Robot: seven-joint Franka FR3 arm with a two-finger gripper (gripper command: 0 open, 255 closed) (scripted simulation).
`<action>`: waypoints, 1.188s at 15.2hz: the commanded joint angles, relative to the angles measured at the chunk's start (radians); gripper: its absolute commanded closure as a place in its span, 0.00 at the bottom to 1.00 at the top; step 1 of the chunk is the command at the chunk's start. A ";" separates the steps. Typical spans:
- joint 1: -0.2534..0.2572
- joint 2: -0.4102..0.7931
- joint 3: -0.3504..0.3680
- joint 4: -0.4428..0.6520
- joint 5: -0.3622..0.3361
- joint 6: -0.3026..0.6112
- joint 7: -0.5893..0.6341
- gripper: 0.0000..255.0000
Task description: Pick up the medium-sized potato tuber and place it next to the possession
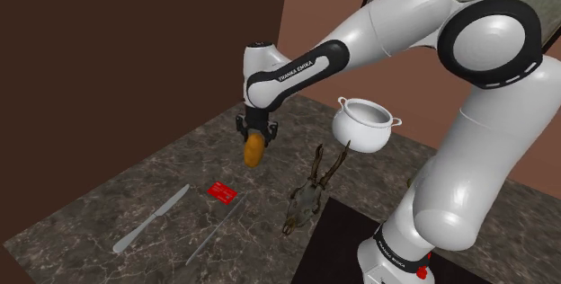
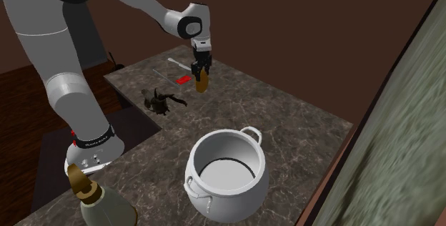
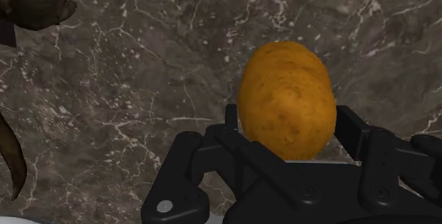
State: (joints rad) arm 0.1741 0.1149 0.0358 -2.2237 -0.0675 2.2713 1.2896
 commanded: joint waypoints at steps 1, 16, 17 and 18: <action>0.001 0.024 0.000 -0.018 -0.002 0.027 0.004 1.00; 0.005 0.073 -0.001 -0.040 -0.009 0.098 0.015 0.00; 0.003 0.069 -0.002 -0.042 -0.009 0.096 0.012 0.00; -0.001 0.070 -0.004 -0.038 -0.009 0.092 0.005 0.00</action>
State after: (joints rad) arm 0.1743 0.1757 0.0324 -2.2531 -0.0764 2.3660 1.2973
